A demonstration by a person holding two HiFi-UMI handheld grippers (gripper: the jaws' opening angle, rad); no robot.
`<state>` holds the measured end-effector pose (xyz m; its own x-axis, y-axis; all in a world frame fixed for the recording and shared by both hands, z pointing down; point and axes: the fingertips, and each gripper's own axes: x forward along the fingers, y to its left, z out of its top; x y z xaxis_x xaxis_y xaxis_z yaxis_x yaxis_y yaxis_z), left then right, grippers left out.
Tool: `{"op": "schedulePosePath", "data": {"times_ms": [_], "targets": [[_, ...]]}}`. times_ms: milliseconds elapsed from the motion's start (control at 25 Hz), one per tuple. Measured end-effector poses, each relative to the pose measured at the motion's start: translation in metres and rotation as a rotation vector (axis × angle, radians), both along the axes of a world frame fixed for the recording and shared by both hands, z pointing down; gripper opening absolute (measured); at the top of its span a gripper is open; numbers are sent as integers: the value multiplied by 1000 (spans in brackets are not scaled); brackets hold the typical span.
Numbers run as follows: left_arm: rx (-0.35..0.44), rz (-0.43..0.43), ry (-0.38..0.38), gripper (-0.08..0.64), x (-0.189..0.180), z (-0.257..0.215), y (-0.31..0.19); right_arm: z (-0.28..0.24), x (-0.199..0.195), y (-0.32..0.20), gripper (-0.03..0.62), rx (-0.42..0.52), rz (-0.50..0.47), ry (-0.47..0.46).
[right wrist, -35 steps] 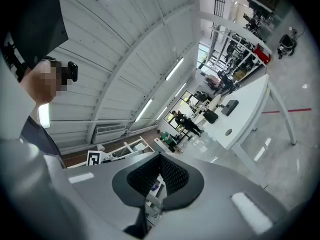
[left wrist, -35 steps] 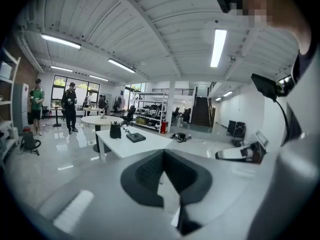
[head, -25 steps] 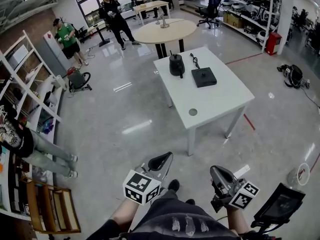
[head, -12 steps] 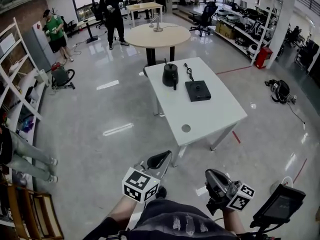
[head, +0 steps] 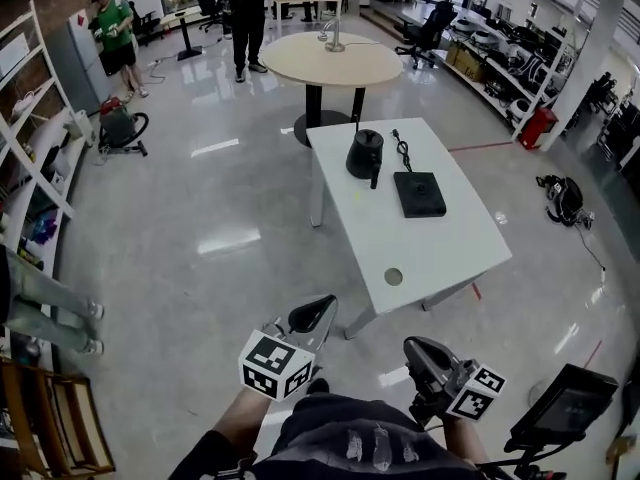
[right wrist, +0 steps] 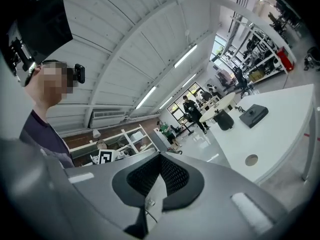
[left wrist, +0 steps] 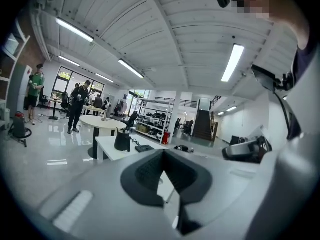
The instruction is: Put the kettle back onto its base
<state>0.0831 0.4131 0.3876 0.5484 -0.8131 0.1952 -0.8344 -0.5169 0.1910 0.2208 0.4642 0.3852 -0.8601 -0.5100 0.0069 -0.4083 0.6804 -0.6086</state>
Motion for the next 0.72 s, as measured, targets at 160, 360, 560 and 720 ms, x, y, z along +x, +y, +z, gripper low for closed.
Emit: {"op": "schedulePosePath", "data": {"times_ms": [160, 360, 560, 720], "targets": [[-5, -2, 3, -2, -3, -2, -22, -2, 1, -27, 0, 3, 14, 28], [-8, -17, -31, -2, 6, -6, -51, -1, 13, -70, 0, 24, 17, 29], [-20, -52, -80, -2, 33, -12, -90, 8, 36, -118, 0, 5, -11, -24], [-17, -85, -108, -2, 60, -18, -122, 10, 59, -154, 0, 5, -52, -49]]}}
